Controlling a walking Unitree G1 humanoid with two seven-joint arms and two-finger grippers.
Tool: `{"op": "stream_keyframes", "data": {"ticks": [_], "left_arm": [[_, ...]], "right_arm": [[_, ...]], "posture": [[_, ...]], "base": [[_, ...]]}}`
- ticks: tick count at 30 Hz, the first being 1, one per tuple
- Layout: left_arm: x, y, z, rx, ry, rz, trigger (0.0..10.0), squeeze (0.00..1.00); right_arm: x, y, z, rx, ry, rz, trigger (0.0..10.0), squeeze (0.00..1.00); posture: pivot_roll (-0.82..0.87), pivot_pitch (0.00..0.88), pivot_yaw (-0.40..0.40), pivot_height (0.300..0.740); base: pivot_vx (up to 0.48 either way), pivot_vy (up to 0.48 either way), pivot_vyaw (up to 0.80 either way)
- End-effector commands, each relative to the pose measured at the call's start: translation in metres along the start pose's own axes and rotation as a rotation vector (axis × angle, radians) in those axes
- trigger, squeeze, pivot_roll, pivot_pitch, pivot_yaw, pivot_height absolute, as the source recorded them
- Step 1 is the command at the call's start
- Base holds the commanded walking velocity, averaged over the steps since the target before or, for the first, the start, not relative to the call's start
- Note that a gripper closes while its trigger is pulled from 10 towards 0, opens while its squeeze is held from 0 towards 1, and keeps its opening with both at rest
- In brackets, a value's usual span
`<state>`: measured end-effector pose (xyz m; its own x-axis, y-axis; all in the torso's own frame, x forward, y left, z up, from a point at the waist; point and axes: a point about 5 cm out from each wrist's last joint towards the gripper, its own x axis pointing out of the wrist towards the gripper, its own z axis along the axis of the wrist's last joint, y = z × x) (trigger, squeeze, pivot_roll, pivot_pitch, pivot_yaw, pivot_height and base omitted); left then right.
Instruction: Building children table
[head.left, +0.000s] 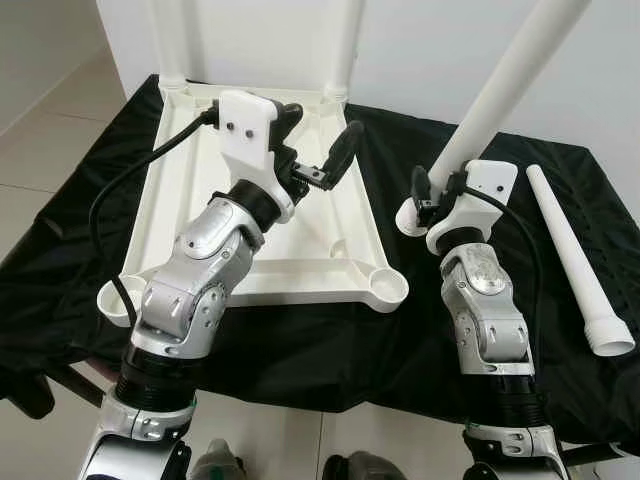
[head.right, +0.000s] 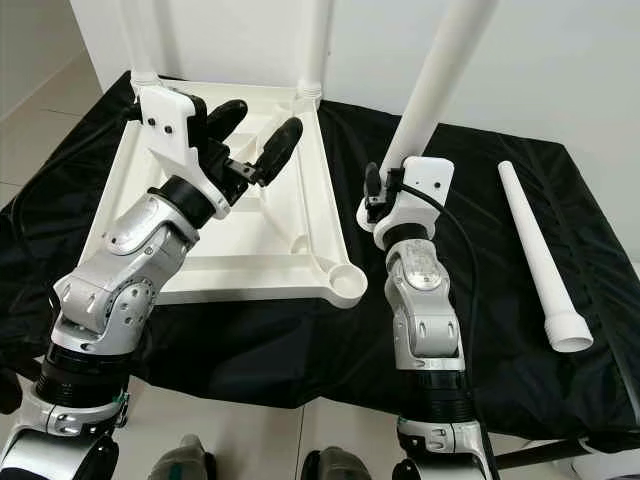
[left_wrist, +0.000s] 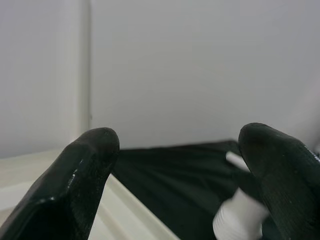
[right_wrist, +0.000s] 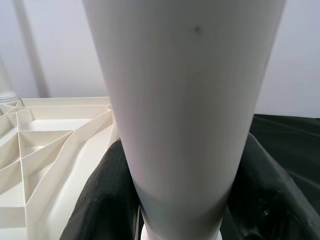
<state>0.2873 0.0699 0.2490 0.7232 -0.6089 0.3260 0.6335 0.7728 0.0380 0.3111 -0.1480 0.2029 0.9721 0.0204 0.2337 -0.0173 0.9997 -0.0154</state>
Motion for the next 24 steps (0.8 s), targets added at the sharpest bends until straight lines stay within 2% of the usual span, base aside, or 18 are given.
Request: {"op": "stream_keyframes", "data": {"ticks": [1, 3, 4, 5, 7, 9, 10, 14, 19, 21, 24], "left_arm": [[-0.001, -0.003, -0.024, 0.025, 0.12, -0.013, 10.0, 0.0], [-0.001, -0.003, -0.024, 0.025, 0.12, -0.013, 10.0, 0.0], [-0.002, -0.003, -0.035, 0.036, 0.181, 0.013, 10.0, 0.0], [-0.002, -0.003, -0.035, 0.036, 0.181, 0.013, 10.0, 0.0], [-0.003, -0.008, -0.051, 0.049, 0.266, 0.029, 10.0, 0.0], [-0.005, -0.009, -0.058, 0.058, 0.294, 0.053, 10.0, 0.0], [-0.005, -0.008, -0.059, 0.025, 0.297, 0.067, 10.0, 0.0], [-0.006, -0.008, -0.059, 0.0, 0.298, 0.073, 10.0, 0.0], [-0.011, -0.01, -0.06, 0.033, 0.315, 0.035, 10.0, 0.0], [-0.019, -0.012, -0.064, 0.116, 0.336, -0.005, 10.0, 0.0], [-0.019, -0.012, -0.064, 0.116, 0.336, -0.005, 10.0, 0.0]], "right_arm": [[0.003, -0.005, 0.004, -0.011, -0.012, -0.011, 10.0, 0.0], [0.003, -0.005, 0.004, -0.011, -0.012, -0.011, 10.0, 0.0], [0.004, -0.007, 0.003, -0.015, -0.005, -0.012, 10.0, 0.0], [0.004, -0.007, 0.003, -0.015, -0.005, -0.012, 10.0, 0.0], [0.006, -0.01, 0.003, 0.001, -0.01, -0.006, 10.0, 0.0], [0.007, -0.011, 0.004, 0.021, -0.017, 0.0, 10.0, 0.0], [0.007, -0.011, 0.003, 0.028, -0.019, 0.002, 10.0, 0.0], [0.007, -0.011, 0.003, 0.032, -0.019, 0.003, 10.0, 0.0], [0.006, -0.012, -0.003, 0.048, -0.008, 0.017, 10.0, 0.0], [0.006, -0.012, -0.004, 0.043, -0.012, 0.027, 10.0, 0.0], [0.006, -0.012, -0.004, 0.043, -0.012, 0.027, 10.0, 0.0]], "posture": [[0.07, 0.009, -0.104, 0.74], [0.07, 0.009, -0.104, 0.74], [0.07, 0.007, -0.104, 0.74], [0.07, 0.007, -0.104, 0.74], [0.07, 0.0, -0.107, 0.74], [0.07, 0.0, -0.107, 0.74], [0.07, 0.0, -0.108, 0.74], [0.07, 0.0, -0.109, 0.74], [0.07, 0.0, -0.108, 0.74], [0.08, 0.0, -0.107, 0.74], [0.08, 0.0, -0.107, 0.74]], "base": [[0.0, 0.0, 0.0], [0.0, 0.0, 0.0], [0.0, 0.0, 0.0], [0.0, 0.0, 0.0], [0.0, 0.0, 0.0], [0.0, 0.0, 0.0], [0.0, 0.0, 0.0], [0.0, 0.0, 0.0], [0.0, 0.0, 0.0], [0.0, 0.0, 0.0], [0.0, 0.0, 0.0]]}}
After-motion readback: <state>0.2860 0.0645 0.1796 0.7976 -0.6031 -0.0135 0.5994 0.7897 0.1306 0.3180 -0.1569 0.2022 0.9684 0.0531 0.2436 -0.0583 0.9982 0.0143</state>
